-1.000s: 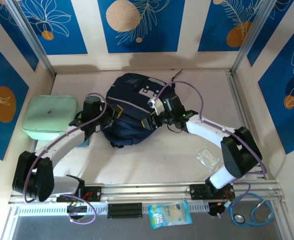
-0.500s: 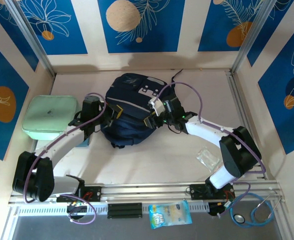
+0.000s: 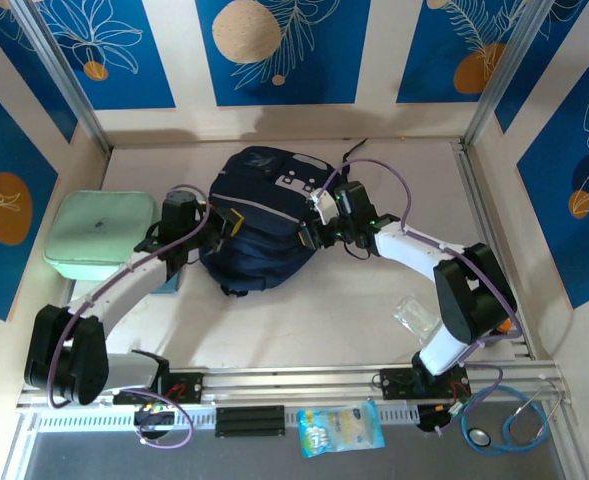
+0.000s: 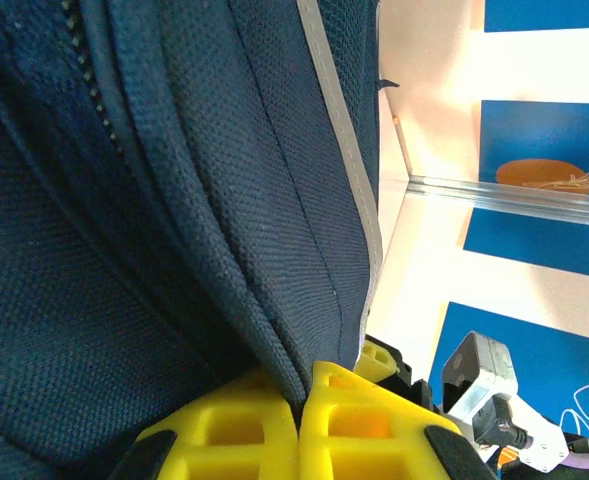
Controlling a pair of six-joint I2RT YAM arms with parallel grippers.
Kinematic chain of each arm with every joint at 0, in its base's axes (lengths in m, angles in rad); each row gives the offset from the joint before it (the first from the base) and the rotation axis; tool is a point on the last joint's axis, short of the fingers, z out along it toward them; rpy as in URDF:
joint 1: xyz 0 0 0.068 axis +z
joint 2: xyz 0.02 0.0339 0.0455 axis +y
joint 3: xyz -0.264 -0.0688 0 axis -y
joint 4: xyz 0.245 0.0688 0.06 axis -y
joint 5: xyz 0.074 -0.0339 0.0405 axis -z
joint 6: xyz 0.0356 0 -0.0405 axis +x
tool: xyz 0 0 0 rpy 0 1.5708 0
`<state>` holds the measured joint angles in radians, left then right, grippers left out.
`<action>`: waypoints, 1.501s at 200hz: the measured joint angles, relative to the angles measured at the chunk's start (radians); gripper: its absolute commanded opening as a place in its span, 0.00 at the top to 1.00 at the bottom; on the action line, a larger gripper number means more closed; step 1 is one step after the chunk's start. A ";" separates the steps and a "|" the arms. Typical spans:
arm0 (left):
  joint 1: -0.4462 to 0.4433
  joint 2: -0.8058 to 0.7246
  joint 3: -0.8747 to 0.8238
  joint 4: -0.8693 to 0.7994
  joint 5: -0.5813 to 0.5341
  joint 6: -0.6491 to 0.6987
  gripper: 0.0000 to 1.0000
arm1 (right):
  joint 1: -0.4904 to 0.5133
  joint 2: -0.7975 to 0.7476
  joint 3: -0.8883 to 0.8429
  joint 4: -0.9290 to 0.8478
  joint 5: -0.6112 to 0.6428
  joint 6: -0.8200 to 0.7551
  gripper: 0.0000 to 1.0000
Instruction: Pack the student bag
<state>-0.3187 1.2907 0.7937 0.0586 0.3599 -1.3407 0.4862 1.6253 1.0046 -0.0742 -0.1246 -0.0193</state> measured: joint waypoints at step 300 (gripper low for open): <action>-0.072 0.102 -0.002 0.139 -0.163 -0.016 1.00 | 0.295 -0.055 0.089 -0.185 0.099 0.262 0.53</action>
<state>-0.3904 1.3930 0.7921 0.1974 0.1970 -1.3563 0.7815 1.5707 1.0931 -0.2588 -0.0257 0.2428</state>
